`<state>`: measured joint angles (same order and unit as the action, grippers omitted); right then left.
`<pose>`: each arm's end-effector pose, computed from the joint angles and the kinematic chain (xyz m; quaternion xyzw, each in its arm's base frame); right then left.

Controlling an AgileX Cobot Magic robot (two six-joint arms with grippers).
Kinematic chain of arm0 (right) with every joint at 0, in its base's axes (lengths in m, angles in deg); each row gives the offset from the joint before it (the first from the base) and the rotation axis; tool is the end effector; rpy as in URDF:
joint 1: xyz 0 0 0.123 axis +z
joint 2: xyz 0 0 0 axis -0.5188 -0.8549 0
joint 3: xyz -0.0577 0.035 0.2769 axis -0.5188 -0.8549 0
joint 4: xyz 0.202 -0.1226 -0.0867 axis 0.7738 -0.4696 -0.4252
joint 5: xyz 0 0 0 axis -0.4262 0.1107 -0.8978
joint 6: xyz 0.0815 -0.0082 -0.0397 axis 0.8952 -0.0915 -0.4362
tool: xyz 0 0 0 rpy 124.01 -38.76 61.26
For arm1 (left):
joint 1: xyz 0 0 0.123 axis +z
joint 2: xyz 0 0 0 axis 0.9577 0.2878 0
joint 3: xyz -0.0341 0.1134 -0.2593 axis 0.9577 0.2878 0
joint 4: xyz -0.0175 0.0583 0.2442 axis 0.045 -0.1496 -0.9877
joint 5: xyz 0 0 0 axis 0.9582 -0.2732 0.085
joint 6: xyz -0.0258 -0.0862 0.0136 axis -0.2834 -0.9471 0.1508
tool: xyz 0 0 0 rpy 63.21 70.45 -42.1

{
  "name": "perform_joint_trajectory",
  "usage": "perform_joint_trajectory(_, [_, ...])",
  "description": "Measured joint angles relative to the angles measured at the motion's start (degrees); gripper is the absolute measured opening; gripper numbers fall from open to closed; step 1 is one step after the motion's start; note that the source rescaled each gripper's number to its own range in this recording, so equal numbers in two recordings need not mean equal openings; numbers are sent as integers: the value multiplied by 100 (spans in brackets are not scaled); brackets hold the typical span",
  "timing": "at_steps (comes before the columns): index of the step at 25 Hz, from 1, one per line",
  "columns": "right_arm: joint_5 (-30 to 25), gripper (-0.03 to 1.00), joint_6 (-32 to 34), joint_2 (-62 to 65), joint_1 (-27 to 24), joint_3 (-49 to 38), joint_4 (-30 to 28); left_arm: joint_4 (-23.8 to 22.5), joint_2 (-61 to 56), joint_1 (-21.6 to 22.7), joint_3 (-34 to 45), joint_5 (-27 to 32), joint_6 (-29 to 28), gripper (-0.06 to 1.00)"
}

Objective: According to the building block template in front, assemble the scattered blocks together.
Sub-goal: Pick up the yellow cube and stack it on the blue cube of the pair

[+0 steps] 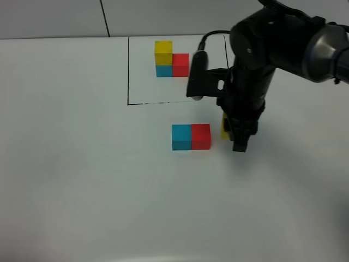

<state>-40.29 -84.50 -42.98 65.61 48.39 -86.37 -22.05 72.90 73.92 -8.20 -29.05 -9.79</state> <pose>0.3281 0.2180 0.2174 -0.6416 0.7641 -0.0343 0.0586 -0.0065 -0.0150 0.2812 0.0197 0.8417 -0.0787 0.5337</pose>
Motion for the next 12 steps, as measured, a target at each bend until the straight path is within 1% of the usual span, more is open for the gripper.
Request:
perform_joint_trajectory(3, [-316, 2, -289, -384, 246, 554, 110, 0, 0, 0, 0, 0, 0, 96])
perform_joint_trajectory(6, [-441, 2, -509, -707, 430, 1005, 286, 0, 0, 0, 0, 0, 0, 96])
perform_joint_trajectory(9, [-572, 2, -710, -1045, 481, 1449, 487, 0, 0, 0, 0, 0, 0, 96])
perform_joint_trajectory(12, [-619, 2, -843, -1397, 481, 1901, 555, 0, 0, 0, 0, 0, 0, 96])
